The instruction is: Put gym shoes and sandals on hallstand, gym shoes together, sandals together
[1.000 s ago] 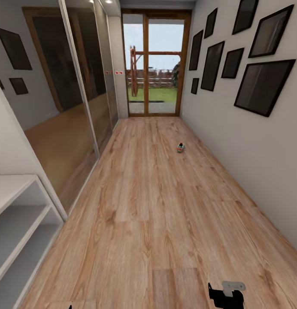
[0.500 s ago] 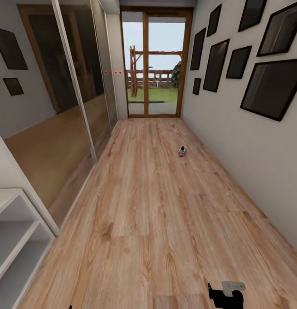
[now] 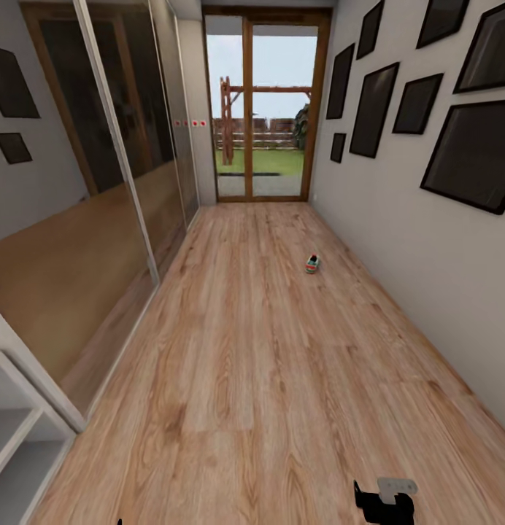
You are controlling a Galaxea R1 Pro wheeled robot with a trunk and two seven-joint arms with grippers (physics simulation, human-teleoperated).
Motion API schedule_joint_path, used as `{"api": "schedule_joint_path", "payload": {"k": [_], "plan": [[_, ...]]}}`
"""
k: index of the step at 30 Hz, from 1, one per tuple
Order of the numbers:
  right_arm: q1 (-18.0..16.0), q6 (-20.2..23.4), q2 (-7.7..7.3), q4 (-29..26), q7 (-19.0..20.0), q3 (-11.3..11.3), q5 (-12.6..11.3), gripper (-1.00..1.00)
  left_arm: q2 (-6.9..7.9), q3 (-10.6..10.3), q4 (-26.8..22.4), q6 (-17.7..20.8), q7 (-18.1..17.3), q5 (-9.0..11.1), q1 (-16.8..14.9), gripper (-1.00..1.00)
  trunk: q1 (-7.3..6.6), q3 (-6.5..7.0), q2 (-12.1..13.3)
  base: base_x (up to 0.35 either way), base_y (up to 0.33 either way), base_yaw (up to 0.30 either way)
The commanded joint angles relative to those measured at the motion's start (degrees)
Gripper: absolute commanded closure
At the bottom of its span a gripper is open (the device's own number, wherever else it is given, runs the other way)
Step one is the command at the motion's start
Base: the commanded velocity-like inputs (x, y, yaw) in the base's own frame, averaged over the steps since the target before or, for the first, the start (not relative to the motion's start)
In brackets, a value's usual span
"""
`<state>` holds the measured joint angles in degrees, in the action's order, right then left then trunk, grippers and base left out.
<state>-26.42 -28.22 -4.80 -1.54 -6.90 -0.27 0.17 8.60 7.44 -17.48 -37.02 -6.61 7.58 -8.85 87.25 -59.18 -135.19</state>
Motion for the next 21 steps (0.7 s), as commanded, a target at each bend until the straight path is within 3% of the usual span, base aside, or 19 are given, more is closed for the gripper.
{"api": "schedule_joint_path", "payload": {"k": [1, 21], "plan": [[0.0, -0.2, 0.01, 0.0, -0.1, 0.0, 0.0, -1.00, 0.01, 0.1, 0.0, -0.1, -0.6, 0.6, 0.0, -1.00, 0.02, -0.05, 0.0, 0.339, 0.000, 0.000], [-0.1, -0.2, 0.06, 0.0, -0.1, 0.0, 0.0, -1.00, 0.01, 0.1, 0.0, -0.2, -0.6, 0.6, 0.0, -1.00, 0.02, -0.05, 0.0, 0.339, 0.000, 0.000]]}}
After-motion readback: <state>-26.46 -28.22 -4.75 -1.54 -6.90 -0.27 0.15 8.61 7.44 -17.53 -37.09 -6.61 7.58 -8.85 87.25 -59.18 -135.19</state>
